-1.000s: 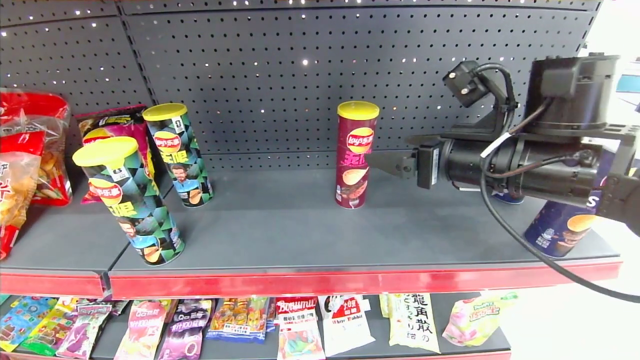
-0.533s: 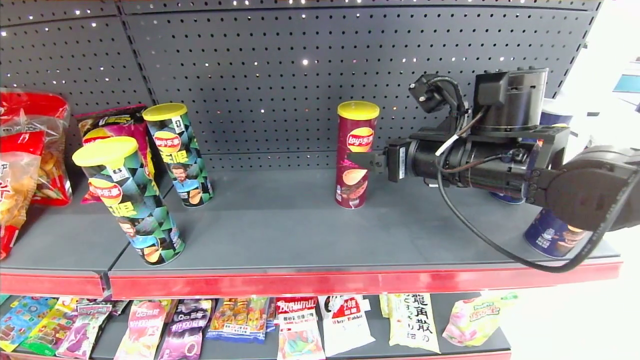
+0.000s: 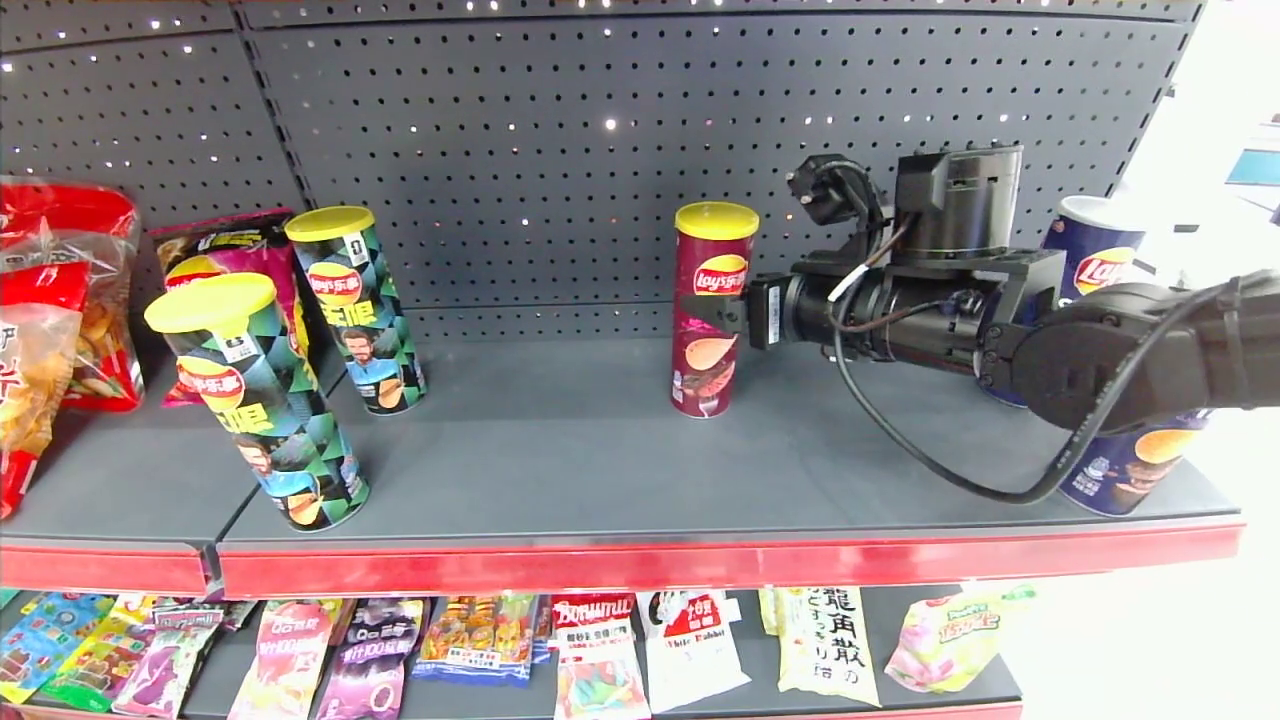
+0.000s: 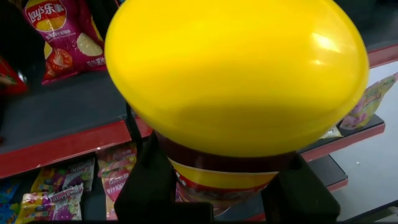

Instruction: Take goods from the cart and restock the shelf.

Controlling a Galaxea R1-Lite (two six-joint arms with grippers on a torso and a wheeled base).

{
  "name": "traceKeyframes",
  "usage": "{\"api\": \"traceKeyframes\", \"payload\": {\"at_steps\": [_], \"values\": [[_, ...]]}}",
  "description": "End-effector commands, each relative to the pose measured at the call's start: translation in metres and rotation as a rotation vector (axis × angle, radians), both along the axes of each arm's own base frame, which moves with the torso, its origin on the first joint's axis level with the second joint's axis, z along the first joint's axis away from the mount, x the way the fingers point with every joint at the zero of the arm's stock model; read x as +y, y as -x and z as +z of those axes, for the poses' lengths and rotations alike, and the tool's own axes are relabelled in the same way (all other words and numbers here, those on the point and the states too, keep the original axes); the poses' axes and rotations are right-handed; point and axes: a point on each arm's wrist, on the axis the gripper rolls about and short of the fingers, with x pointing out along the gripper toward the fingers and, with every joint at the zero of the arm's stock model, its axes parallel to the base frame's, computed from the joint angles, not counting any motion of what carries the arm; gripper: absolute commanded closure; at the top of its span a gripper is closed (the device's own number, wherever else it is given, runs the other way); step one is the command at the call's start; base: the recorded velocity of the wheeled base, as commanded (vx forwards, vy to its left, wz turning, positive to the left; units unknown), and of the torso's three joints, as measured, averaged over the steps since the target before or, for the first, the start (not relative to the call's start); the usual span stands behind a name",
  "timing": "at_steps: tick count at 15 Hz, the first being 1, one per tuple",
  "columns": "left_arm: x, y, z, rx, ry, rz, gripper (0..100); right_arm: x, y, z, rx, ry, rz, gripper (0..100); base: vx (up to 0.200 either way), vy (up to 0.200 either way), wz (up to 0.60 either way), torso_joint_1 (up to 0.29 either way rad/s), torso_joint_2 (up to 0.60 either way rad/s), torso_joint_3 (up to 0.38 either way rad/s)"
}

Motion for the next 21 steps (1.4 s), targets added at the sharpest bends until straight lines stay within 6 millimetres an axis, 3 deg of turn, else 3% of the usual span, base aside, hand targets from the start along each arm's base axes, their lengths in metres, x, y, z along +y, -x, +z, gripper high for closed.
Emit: {"api": "traceKeyframes", "payload": {"at_steps": [1,12,13,18,21], "values": [[0.000,0.000,0.000,0.002,0.000,0.000,100,0.004,-0.008,-0.004,0.002,0.001,-0.002,0,0.000,0.000,0.00,0.000,0.00,0.000],[0.000,-0.001,0.000,0.004,0.000,0.002,100,0.023,-0.040,-0.008,-0.027,-0.023,-0.039,0,0.000,0.000,0.00,0.000,0.00,0.000],[0.000,-0.001,0.000,0.004,0.000,0.002,100,0.024,-0.042,-0.009,-0.029,-0.026,-0.039,100,0.000,0.000,0.00,0.000,0.00,0.000],[0.000,-0.001,-0.001,0.008,0.000,0.002,100,0.028,-0.041,-0.010,-0.031,-0.018,-0.064,100,0.000,0.000,0.00,0.000,0.00,0.000],[0.000,-0.001,-0.002,0.010,0.000,0.002,100,0.031,-0.022,0.007,-0.067,-0.018,-0.133,100,0.000,0.000,0.00,0.000,0.00,0.000]]}}
